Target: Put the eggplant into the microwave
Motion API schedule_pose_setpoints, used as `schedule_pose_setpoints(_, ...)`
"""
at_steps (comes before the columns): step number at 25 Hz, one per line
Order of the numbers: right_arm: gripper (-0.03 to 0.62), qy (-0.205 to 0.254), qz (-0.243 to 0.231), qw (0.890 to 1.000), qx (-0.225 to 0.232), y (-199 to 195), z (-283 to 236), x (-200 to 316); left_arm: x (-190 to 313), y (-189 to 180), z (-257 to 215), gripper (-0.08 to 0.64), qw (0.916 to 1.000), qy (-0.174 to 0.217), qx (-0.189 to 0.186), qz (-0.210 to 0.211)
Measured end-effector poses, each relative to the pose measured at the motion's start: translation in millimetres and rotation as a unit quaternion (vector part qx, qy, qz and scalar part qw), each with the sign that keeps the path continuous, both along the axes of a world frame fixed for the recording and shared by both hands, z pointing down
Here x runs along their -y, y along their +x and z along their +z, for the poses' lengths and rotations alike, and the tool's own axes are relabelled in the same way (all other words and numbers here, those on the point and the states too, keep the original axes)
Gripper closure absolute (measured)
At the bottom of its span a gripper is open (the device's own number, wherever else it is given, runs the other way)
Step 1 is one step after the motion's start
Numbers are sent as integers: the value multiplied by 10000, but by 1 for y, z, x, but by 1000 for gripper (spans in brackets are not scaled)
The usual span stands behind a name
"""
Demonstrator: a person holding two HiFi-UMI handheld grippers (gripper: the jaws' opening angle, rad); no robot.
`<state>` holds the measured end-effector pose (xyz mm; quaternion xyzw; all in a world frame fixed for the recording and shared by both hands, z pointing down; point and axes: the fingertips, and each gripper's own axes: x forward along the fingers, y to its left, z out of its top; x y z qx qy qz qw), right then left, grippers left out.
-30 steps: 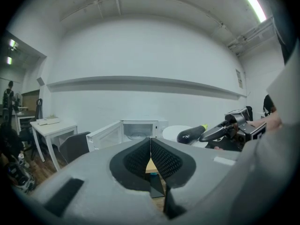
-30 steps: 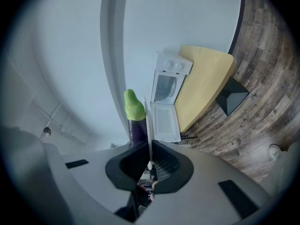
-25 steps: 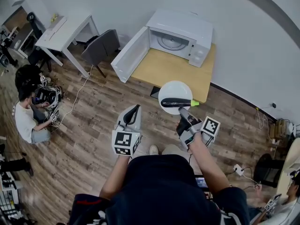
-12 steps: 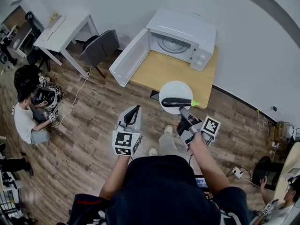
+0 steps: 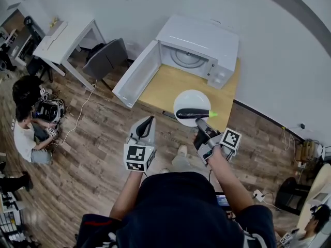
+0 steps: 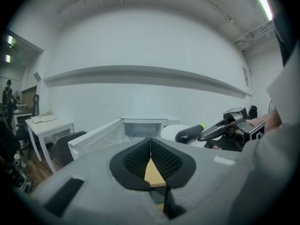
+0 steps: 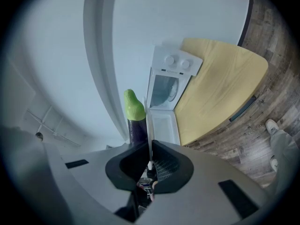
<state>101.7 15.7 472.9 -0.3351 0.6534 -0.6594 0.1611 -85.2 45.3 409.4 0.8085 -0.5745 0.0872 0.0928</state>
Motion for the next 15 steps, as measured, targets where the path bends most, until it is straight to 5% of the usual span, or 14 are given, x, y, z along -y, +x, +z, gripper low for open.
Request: schedule_pose_setpoints(15, 571, -74, -540, 9985, 19, -1, 10, 82, 68, 13, 7, 541, 9992, -97, 53, -395)
